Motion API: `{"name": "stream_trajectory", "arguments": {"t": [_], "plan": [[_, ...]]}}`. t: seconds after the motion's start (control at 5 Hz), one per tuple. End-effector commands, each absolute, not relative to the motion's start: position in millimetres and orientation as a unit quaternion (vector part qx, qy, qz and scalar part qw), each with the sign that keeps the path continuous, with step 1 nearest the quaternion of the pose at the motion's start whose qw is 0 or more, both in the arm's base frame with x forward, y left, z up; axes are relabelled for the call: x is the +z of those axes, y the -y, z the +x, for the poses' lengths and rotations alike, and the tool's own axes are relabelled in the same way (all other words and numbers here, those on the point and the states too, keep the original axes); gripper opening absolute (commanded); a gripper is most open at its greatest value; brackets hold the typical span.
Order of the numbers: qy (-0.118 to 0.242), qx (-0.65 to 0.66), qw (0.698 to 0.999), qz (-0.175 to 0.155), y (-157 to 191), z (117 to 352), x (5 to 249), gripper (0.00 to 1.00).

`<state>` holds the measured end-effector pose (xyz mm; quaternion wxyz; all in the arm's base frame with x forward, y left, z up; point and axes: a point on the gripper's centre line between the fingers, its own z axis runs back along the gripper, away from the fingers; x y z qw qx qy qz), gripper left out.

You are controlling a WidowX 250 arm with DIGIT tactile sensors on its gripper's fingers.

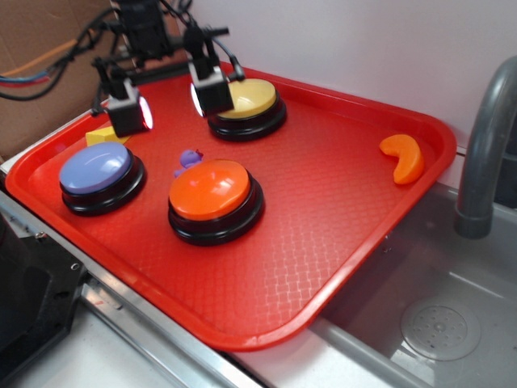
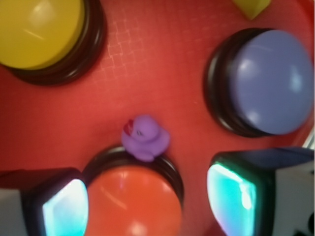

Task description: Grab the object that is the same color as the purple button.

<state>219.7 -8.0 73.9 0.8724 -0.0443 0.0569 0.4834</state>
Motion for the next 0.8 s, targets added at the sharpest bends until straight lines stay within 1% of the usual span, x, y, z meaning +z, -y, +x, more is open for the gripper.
{"name": "stream_trajectory", "arguments": {"t": [0.0, 0.2, 0.4, 0.6], "plan": [[-0.03, 0.541, 0.839, -0.039, 0.4, 222.1, 49.3, 1.0], [-0.039, 0.549, 0.834, -0.036, -1.5, 223.6, 35.0, 1.0], [-0.039, 0.551, 0.833, -0.048, -0.4, 226.4, 24.5, 1.0], [-0.028, 0.558, 0.827, -0.065, 0.7, 226.5, 18.2, 1.0]]}}
